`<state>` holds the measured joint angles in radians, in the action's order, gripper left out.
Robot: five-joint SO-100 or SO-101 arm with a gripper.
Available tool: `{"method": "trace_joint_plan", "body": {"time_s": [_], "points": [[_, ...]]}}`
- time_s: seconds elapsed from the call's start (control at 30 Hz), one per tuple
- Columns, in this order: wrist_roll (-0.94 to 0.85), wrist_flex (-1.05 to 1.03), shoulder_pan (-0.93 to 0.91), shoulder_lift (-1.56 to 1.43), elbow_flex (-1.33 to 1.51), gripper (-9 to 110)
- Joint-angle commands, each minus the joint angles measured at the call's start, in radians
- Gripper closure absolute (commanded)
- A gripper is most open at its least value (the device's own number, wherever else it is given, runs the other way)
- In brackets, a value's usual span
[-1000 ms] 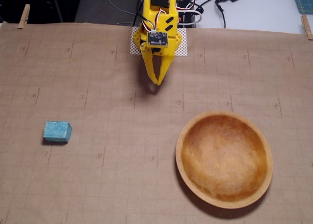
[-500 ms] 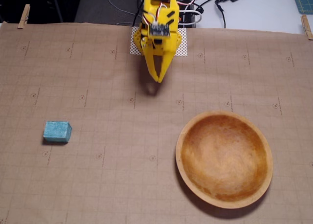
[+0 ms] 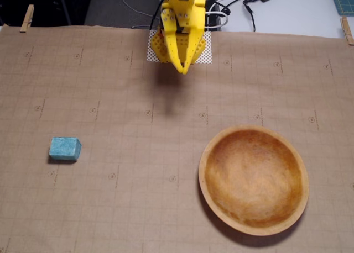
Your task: Grasp a blue block and put it in the bowl.
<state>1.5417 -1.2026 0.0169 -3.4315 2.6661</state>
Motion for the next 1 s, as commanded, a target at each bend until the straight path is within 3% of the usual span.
{"method": "trace_joint_plan", "body": {"time_s": [0.0,0.33,0.6,0.97], "points": [[-0.008,0.149,0.009,0.026,0.021,105],[0.005,0.318,-0.098,0.387,-0.044,105],[0.006,0.344,-0.327,0.658,-0.123,105],[0.080,0.345,-0.548,0.742,-0.121,105]]}}
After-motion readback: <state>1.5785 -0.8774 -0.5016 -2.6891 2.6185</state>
